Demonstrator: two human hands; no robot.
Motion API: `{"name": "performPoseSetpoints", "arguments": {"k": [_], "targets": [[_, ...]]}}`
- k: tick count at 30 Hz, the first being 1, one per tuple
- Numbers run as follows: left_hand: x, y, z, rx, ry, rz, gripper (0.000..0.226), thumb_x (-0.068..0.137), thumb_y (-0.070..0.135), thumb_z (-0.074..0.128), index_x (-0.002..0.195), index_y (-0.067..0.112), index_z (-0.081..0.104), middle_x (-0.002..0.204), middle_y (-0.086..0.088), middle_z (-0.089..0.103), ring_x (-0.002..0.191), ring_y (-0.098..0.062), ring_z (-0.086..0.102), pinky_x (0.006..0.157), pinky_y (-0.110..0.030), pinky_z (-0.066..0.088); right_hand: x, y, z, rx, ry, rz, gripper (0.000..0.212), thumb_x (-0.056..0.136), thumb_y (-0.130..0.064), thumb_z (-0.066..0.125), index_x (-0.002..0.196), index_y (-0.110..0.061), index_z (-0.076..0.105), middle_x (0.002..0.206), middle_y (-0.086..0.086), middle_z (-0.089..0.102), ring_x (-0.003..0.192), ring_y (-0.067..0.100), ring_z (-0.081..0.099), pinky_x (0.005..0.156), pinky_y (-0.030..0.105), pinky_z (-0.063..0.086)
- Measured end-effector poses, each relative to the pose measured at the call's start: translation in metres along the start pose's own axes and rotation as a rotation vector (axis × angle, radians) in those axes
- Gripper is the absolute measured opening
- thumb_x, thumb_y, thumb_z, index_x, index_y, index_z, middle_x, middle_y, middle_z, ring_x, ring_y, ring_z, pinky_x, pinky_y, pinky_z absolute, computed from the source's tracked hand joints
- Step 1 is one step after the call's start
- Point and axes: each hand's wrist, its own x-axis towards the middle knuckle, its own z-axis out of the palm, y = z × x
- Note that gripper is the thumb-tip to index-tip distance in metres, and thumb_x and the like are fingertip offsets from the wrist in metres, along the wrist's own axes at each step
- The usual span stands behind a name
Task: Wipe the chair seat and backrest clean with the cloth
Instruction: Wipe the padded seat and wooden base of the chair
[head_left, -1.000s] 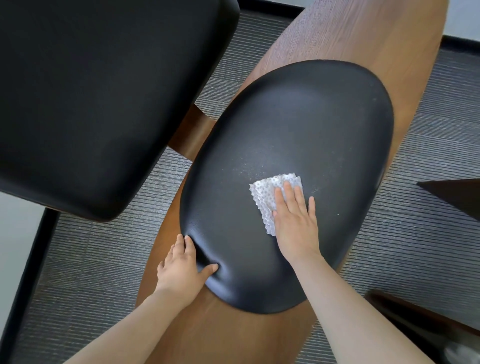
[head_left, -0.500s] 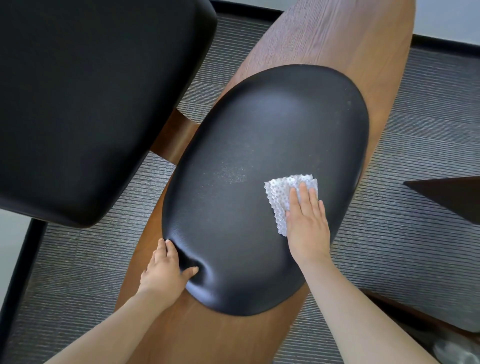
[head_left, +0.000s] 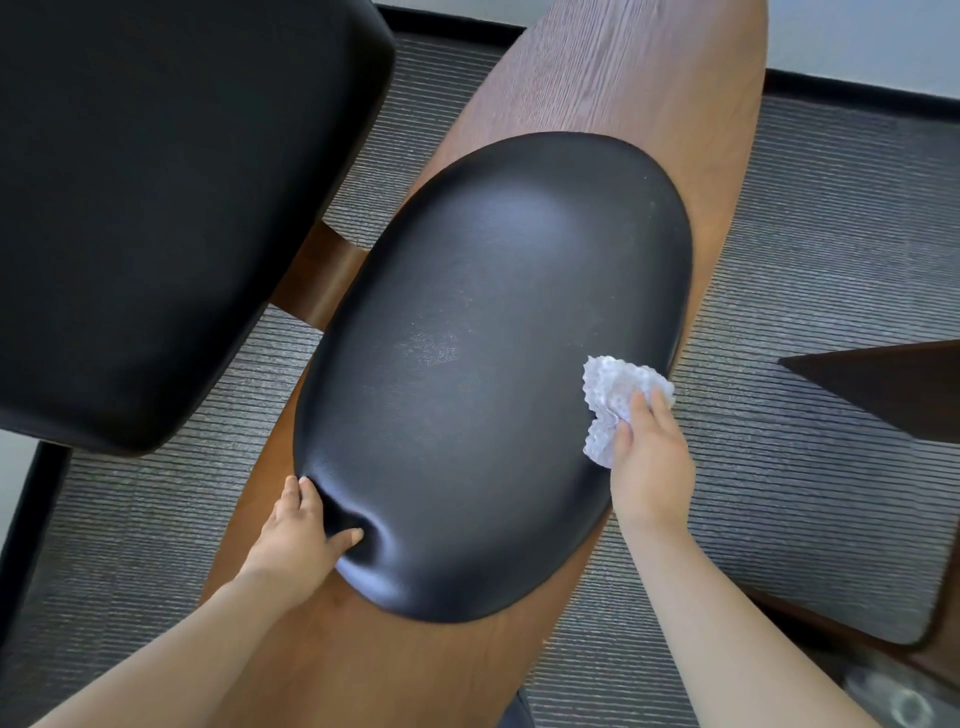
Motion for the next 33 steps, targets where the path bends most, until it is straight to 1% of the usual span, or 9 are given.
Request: {"name": "performPoseSetpoints", "arguments": {"k": [4, 9, 13, 15, 17, 22, 25, 30, 33], "targets": [[-0.002, -0.001, -0.001, -0.022, 0.0, -0.003, 0.094, 0.091, 0.048, 0.054, 0.151, 0.008, -0.005, 0.16, -0.01, -0.008, 0.148, -0.029, 0.007, 0.119, -0.037, 0.017, -0.005, -0.002, -0.01, 0.141, 0.135, 0.03, 0.036, 0.095, -0.01, 0.051, 0.131, -0.007, 0.055, 0.142, 0.006, 0.05, 0.118, 0.031, 0.055, 0.089, 0.04, 0.048], [-0.003, -0.004, -0.005, -0.051, 0.006, 0.019, 0.096, 0.088, 0.051, 0.056, 0.152, 0.009, -0.002, 0.161, -0.008, -0.004, 0.147, -0.028, 0.011, 0.118, -0.036, 0.02, -0.024, -0.062, -0.008, 0.143, 0.169, -0.317, 0.038, 0.083, -0.008, 0.068, 0.121, -0.01, 0.063, 0.131, 0.005, 0.06, 0.109, 0.027, 0.061, 0.078, 0.038, 0.055], [-0.004, -0.018, -0.009, -0.072, 0.112, 0.083, 0.1, 0.076, 0.064, 0.062, 0.151, 0.015, 0.018, 0.153, -0.004, 0.025, 0.138, -0.026, 0.031, 0.111, -0.036, 0.034, -0.036, -0.124, 0.013, 0.2, 0.13, -0.48, 0.036, 0.078, -0.007, 0.072, 0.114, -0.009, 0.067, 0.126, 0.007, 0.063, 0.103, 0.027, 0.063, 0.074, 0.035, 0.057], [-0.004, -0.025, -0.011, -0.053, 0.173, 0.11, 0.1, 0.07, 0.07, 0.062, 0.149, 0.02, 0.026, 0.149, -0.001, 0.03, 0.135, -0.026, 0.032, 0.111, -0.038, 0.034, -0.039, -0.153, 0.025, 0.218, 0.084, -0.522, 0.036, 0.078, -0.006, 0.072, 0.113, -0.009, 0.067, 0.125, 0.007, 0.063, 0.102, 0.028, 0.063, 0.072, 0.034, 0.057], [0.0, -0.032, -0.012, -0.038, 0.204, 0.102, 0.103, 0.065, 0.077, 0.059, 0.149, 0.027, 0.025, 0.152, 0.002, 0.025, 0.139, -0.028, 0.023, 0.114, -0.044, 0.028, -0.04, -0.18, 0.035, 0.223, 0.038, -0.552, 0.035, 0.078, -0.007, 0.071, 0.113, -0.01, 0.066, 0.125, 0.006, 0.063, 0.1, 0.027, 0.064, 0.067, 0.034, 0.057], [0.015, -0.042, -0.013, -0.124, 0.14, 0.054, 0.129, 0.051, 0.086, 0.06, 0.152, 0.031, 0.003, 0.16, 0.0, -0.005, 0.147, -0.028, -0.002, 0.118, -0.05, 0.014, -0.038, -0.229, 0.06, 0.178, -0.028, -0.623, 0.035, 0.072, -0.006, 0.074, 0.106, -0.01, 0.067, 0.121, 0.002, 0.064, 0.092, 0.022, 0.064, 0.062, 0.026, 0.052], [0.027, -0.056, -0.014, -0.244, 0.121, 0.057, 0.134, 0.048, 0.085, 0.063, 0.153, 0.024, 0.005, 0.16, 0.004, -0.005, 0.148, -0.022, 0.002, 0.119, -0.045, 0.018, -0.038, -0.252, 0.077, 0.167, -0.09, -0.607, 0.033, 0.078, -0.006, 0.07, 0.11, -0.008, 0.066, 0.129, 0.002, 0.059, 0.106, 0.021, 0.06, 0.074, 0.026, 0.052], [0.038, -0.076, -0.013, -0.348, 0.092, 0.115, 0.124, 0.061, 0.071, 0.069, 0.153, 0.018, 0.004, 0.161, 0.002, -0.002, 0.148, -0.019, 0.007, 0.119, -0.033, 0.017, -0.037, -0.28, 0.1, 0.079, -0.156, -0.622, 0.036, 0.083, -0.005, 0.062, 0.119, -0.008, 0.059, 0.14, 0.003, 0.049, 0.127, 0.021, 0.044, 0.094, 0.033, 0.048], [0.04, -0.082, -0.011, -0.352, 0.069, 0.149, 0.124, 0.063, 0.07, 0.069, 0.153, 0.019, 0.001, 0.161, 0.003, -0.004, 0.148, -0.02, 0.007, 0.119, -0.031, 0.015, -0.035, -0.287, 0.108, -0.026, -0.257, -0.616, 0.06, 0.087, -0.005, 0.055, 0.143, -0.011, 0.035, 0.155, 0.006, 0.023, 0.145, 0.024, 0.01, 0.117, 0.038, 0.02]]}}
